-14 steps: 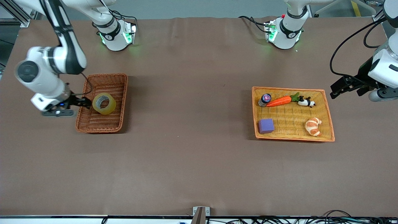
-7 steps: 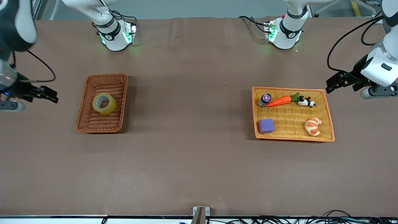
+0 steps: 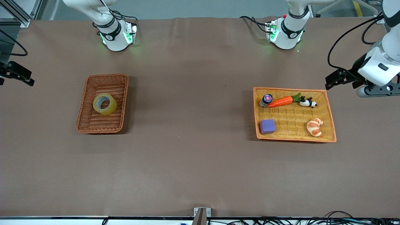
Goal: Move tape to another basket
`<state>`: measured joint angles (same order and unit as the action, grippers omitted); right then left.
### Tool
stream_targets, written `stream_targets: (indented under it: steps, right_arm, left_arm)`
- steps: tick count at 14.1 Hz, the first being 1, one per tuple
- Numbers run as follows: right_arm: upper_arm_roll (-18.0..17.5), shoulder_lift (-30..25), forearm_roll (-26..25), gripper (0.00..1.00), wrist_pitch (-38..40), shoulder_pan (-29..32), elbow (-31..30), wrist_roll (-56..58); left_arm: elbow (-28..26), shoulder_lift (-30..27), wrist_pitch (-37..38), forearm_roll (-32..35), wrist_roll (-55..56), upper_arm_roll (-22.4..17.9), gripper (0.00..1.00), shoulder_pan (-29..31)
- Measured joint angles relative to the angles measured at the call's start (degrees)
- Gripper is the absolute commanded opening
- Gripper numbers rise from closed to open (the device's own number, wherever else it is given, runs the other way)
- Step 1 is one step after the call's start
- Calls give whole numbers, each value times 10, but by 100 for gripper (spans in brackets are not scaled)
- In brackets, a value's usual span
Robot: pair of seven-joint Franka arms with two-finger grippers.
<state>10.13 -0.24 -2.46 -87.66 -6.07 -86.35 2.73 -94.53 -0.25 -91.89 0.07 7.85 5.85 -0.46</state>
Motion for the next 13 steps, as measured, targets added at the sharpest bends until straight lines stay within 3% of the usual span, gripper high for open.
stream_targets:
  steps: [4, 13]
  right_arm:
    - [-1, -24, 0, 100, -33, 1, -45, 0]
    - [-21, -29, 0, 100, -34, 17, -49, 0]
  left_arm:
    - [0, 0, 1, 0, 0, 0, 100, 0]
    - [0, 0, 2, 0, 0, 0, 100, -1]
